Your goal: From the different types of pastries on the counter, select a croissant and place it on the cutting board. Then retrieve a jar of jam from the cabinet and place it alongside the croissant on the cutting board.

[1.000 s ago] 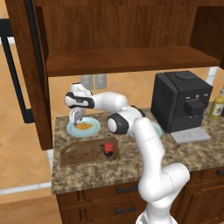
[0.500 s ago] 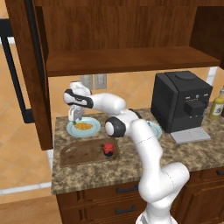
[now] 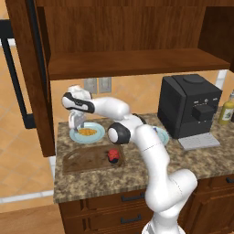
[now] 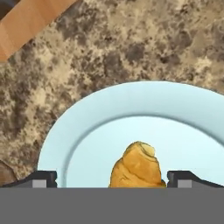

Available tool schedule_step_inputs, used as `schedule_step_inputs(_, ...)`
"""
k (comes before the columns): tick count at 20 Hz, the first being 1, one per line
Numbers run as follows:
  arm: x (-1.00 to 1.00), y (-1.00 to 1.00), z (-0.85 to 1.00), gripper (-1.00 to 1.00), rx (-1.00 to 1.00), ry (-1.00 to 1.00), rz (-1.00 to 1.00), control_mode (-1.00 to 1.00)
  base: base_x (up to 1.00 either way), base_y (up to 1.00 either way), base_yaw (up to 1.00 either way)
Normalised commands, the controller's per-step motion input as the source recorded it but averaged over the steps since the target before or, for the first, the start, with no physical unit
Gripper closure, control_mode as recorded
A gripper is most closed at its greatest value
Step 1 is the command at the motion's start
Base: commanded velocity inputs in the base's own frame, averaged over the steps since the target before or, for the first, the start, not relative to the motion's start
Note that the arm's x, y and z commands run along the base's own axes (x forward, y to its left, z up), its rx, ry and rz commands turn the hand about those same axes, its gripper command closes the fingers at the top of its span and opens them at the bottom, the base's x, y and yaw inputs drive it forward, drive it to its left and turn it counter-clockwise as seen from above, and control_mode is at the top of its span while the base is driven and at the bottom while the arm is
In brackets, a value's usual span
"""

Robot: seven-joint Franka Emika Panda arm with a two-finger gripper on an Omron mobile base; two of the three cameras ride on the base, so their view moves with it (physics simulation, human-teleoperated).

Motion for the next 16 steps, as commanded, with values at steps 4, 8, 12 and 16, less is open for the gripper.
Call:
schedule_step_inputs(4, -0.14, -0.23, -0.43, -1.00, -0.08, -0.12, 0.10, -1.00, 0.00, 0.00, 0.00)
schedule_step_inputs(8, 0.00, -0.37, -0.44, -1.00, -0.07, -0.16, 0.15, -1.00, 0.00, 0.00, 0.00)
schedule_step_inputs(12, 0.00, -0.35, -0.32, -1.00, 0.00, -0.02, 0.14, -1.00, 0.00, 0.00, 0.00)
schedule_step_inputs(16, -0.21, -0.08, -0.25, 1.00, 0.00, 0.05, 0.02, -1.00, 0.00, 0.00, 0.00)
